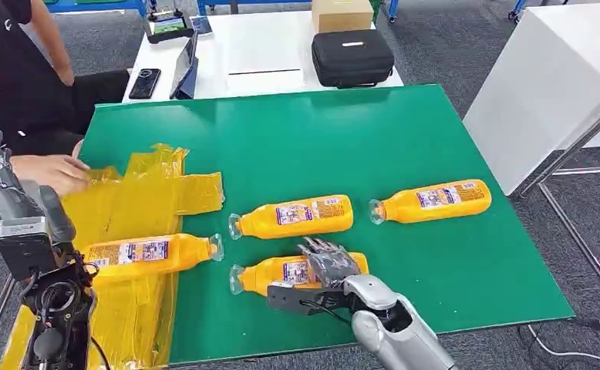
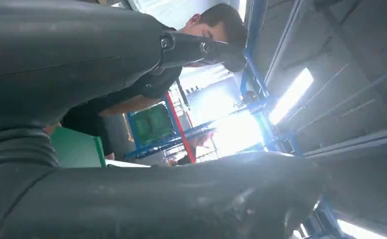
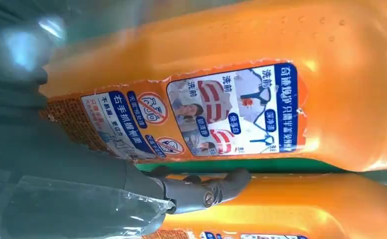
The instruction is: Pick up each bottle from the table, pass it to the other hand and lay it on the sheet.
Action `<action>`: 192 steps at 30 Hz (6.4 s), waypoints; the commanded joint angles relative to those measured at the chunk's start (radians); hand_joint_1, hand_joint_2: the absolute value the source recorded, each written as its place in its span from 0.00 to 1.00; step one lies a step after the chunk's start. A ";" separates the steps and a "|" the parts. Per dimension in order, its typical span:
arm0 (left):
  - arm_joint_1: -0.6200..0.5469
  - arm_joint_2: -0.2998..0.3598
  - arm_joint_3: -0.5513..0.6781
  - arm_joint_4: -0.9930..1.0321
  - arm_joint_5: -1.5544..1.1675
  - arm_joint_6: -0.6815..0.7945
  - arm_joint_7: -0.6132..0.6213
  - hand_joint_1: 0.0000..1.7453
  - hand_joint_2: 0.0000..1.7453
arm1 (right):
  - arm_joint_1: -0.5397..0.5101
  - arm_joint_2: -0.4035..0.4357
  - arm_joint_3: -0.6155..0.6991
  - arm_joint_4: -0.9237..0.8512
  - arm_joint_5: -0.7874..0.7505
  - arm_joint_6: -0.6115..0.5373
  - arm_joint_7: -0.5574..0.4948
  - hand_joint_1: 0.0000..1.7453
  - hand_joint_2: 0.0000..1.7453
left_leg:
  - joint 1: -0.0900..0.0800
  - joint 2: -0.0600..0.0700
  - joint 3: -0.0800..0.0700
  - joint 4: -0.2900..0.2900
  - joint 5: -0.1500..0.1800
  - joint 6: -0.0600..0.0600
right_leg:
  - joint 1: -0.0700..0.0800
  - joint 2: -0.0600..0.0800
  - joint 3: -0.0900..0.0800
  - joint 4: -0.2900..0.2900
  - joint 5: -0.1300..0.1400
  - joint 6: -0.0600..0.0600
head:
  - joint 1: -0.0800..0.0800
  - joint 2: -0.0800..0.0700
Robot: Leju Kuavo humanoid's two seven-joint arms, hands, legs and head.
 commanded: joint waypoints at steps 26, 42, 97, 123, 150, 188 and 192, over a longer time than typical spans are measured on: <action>-0.011 -0.010 -0.007 0.066 0.109 -0.031 -0.024 0.00 0.00 | 0.145 -0.082 -0.101 -0.077 0.041 -0.009 0.012 1.00 1.00 | 0.000 -0.001 0.004 -0.001 -0.001 -0.001 | 0.001 -0.002 0.006 -0.003 0.000 0.000 | 0.000 0.000; 0.065 -0.030 -0.004 0.092 0.632 -0.399 0.181 0.00 1.00 | 0.174 -0.002 -0.314 -0.319 -0.722 -0.139 -0.494 1.00 1.00 | 0.001 0.003 -0.001 0.000 -0.001 -0.001 | 0.001 0.000 0.000 -0.002 0.002 -0.001 | 0.000 0.000; -0.130 -0.117 -0.404 0.226 0.843 -0.414 0.279 0.00 1.00 | -0.468 0.383 0.221 0.552 -0.394 -0.459 -0.253 1.00 1.00 | 0.002 0.004 -0.011 0.000 0.005 -0.001 | 0.002 0.001 -0.009 -0.001 0.008 -0.001 | 0.000 0.000; -0.119 -0.109 -0.327 0.196 0.846 -0.379 0.293 0.00 1.00 | -0.340 0.381 0.375 0.429 -0.201 -0.415 -0.244 1.00 1.00 | 0.002 0.002 -0.012 0.000 0.005 -0.001 | 0.002 -0.002 -0.010 -0.001 0.007 -0.001 | 0.000 0.000; -0.147 -0.117 -0.357 0.232 0.857 -0.431 0.282 1.00 1.00 | -0.361 0.379 0.188 0.494 -0.105 -0.433 -0.253 1.00 1.00 | 0.003 0.001 -0.012 0.001 0.005 -0.001 | 0.003 -0.004 -0.009 -0.001 0.006 -0.001 | 0.000 0.000; -0.198 -0.022 -0.145 0.385 -1.022 0.223 0.432 1.00 1.00 | -0.264 0.155 -0.212 0.125 -0.078 -0.435 -0.294 0.00 0.00 | 0.001 0.001 -0.013 0.000 0.007 0.000 | 0.001 0.000 -0.012 0.000 0.008 0.000 | 0.000 0.000; -0.264 0.019 -0.256 0.690 -1.185 0.206 0.578 1.00 1.00 | -0.269 0.135 -0.232 0.153 -0.087 -0.402 -0.295 0.00 0.00 | 0.001 -0.001 -0.008 -0.002 0.008 -0.002 | 0.001 -0.005 -0.006 -0.003 0.008 -0.001 | 0.000 0.000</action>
